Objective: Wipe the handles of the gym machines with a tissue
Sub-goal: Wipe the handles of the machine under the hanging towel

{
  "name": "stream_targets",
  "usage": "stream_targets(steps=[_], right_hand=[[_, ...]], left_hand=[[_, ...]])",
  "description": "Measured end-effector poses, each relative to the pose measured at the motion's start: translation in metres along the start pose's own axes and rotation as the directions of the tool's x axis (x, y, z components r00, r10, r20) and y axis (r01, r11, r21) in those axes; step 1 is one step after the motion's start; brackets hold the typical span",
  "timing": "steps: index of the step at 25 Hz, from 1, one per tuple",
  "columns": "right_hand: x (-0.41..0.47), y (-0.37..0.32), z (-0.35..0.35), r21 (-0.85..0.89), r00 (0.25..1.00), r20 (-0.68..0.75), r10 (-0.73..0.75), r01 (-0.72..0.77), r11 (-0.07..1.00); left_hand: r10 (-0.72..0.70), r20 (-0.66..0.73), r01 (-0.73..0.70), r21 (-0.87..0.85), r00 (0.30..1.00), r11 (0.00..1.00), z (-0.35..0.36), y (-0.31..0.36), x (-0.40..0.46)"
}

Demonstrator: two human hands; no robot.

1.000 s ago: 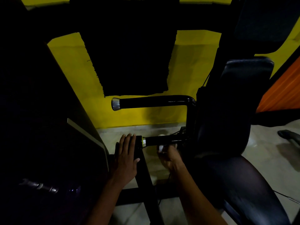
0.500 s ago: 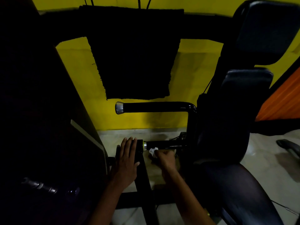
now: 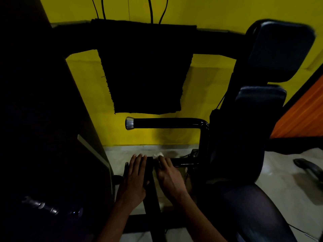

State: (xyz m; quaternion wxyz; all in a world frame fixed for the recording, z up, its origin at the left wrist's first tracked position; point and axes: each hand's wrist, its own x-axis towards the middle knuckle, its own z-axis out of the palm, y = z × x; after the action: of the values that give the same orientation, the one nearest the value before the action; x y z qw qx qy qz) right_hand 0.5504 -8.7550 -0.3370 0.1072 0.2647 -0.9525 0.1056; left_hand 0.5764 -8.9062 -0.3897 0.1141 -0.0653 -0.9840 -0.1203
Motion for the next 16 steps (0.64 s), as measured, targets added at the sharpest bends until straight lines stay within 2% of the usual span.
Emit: stream_targets(steps=[5, 8, 10, 12, 13, 16], right_hand=[[-0.007, 0.036, -0.011, -0.054, 0.996, -0.066, 0.068, -0.071, 0.996], [0.0, 0.045, -0.038, 0.14, 0.97, -0.11, 0.217, -0.201, 0.97], [0.025, 0.032, -0.062, 0.348, 0.952, -0.164, 0.26, -0.19, 0.918], [0.063, 0.011, -0.086, 0.442, 0.945, -0.264, 0.195, -0.061, 0.895], [0.083, 0.001, -0.094, 0.416, 0.945, -0.309, 0.11, 0.03, 0.909], [0.132, -0.018, -0.097, 0.173, 0.934, -0.318, -0.161, 0.224, 0.959]], left_hand=[[-0.002, -0.001, 0.002, 0.001, 1.0, 1.0, -0.001, 0.0, -0.002], [-0.024, 0.039, 0.024, -0.011, 0.999, 1.0, -0.003, 0.003, -0.002], [-0.022, 0.031, 0.023, -0.031, 0.999, 0.999, -0.004, 0.001, -0.003], [0.014, 0.005, -0.014, -0.048, 1.0, 0.999, -0.001, -0.002, -0.005], [0.023, -0.009, -0.024, -0.058, 1.0, 0.998, 0.001, -0.004, -0.005], [0.007, 0.013, -0.006, -0.111, 1.0, 0.994, 0.003, -0.007, -0.003]])
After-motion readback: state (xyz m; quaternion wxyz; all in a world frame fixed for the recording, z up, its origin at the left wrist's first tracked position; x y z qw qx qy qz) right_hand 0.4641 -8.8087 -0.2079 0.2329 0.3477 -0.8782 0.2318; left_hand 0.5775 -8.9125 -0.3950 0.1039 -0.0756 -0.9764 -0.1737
